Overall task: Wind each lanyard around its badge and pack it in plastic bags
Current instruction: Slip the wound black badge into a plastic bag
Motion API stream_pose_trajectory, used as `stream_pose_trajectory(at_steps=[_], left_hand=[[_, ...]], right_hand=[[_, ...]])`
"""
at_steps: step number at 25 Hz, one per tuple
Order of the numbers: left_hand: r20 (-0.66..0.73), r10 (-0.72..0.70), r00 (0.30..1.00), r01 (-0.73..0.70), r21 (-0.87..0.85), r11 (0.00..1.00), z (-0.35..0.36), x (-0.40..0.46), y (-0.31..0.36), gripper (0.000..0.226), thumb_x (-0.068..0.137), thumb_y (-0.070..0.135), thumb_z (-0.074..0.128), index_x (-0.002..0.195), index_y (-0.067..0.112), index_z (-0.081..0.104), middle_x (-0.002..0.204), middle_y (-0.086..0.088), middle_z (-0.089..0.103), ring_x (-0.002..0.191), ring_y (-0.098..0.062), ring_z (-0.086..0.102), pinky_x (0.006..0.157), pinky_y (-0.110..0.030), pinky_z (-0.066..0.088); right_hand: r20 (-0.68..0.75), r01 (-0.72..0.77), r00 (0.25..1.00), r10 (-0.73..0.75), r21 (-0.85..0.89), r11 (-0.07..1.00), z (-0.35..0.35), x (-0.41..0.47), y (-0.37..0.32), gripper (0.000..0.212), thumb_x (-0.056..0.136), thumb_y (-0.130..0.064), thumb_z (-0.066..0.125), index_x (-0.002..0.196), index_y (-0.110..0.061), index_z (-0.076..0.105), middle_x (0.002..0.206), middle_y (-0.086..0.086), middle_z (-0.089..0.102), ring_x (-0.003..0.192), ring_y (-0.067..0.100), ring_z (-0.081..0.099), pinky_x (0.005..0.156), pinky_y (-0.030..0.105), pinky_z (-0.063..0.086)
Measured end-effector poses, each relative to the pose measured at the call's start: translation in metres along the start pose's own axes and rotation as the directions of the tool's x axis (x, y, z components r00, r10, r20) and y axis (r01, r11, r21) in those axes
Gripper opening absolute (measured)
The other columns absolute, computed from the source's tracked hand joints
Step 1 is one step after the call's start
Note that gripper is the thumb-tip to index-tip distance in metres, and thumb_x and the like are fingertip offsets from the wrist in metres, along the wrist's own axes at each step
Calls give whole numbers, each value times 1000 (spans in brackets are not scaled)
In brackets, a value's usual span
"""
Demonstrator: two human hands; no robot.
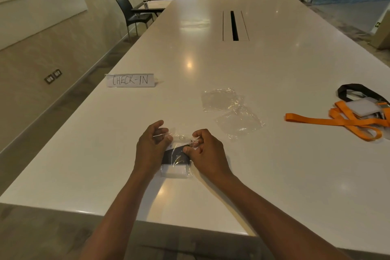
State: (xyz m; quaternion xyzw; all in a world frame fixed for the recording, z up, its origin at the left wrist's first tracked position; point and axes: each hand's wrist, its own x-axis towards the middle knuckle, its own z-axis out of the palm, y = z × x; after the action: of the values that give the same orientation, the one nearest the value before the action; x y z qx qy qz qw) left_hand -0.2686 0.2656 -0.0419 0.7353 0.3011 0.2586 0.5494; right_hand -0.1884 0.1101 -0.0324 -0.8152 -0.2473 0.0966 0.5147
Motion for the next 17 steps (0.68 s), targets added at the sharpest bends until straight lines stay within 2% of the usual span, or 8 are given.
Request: stream_pose_trajectory(at_steps=[3, 6, 8, 10, 14, 17], left_hand=[[-14, 26, 1000, -26, 29, 999, -1, 3, -1, 46, 88, 18, 72, 128, 35, 57, 111, 12, 67, 95, 0, 68, 80, -23, 55], [-60, 35, 998, -33, 48, 998, -1, 1, 1, 36, 91, 23, 68, 122, 38, 58, 109, 18, 65, 91, 13, 63, 77, -17, 52], [-93, 20, 995, -18, 27, 999, -3, 2, 4, 28, 92, 22, 66, 116, 36, 61, 106, 17, 67, 89, 11, 64, 80, -21, 52], [-142, 8, 990, -7, 10, 1000, -4, 1, 7, 22, 93, 20, 65, 112, 32, 64, 104, 14, 68, 91, 3, 66, 81, -24, 53], [-255, 109, 961, -82, 116, 990, 0, -3, 24, 20, 94, 17, 61, 107, 31, 64, 106, 11, 67, 89, 4, 60, 78, -18, 49], [-205, 206, 957, -177, 151, 973, 13, -3, 48, 19, 94, 16, 59, 102, 32, 65, 102, 12, 68, 82, 0, 61, 76, -19, 51]], right_hand=[[-37, 54, 998, -55, -40, 998, 2, -4, 2, 41, 79, -34, 76, 114, -21, 57, 101, -7, 57, 74, 11, 52, 73, 22, 47], [-78, 69, 994, -73, -55, 996, 1, -8, 5, 39, 86, -34, 70, 119, -20, 55, 113, -6, 52, 83, 16, 58, 72, 11, 41], [-102, 68, 992, -73, -47, 997, -1, -10, 8, 36, 88, -30, 69, 119, -18, 56, 116, -4, 51, 90, 16, 58, 69, 4, 37], [-108, 66, 992, -68, -24, 998, -4, -9, 10, 32, 90, -27, 67, 119, -18, 56, 117, -5, 51, 96, 12, 56, 68, 2, 38], [-104, 58, 993, -55, 23, 998, -10, -6, 16, 29, 89, -23, 67, 116, -20, 56, 114, -6, 54, 86, -3, 53, 69, 3, 42], [-111, 49, 993, -44, 40, 998, -21, -3, 24, 29, 88, -22, 68, 114, -23, 56, 112, -6, 57, 81, -1, 56, 68, 4, 42]])
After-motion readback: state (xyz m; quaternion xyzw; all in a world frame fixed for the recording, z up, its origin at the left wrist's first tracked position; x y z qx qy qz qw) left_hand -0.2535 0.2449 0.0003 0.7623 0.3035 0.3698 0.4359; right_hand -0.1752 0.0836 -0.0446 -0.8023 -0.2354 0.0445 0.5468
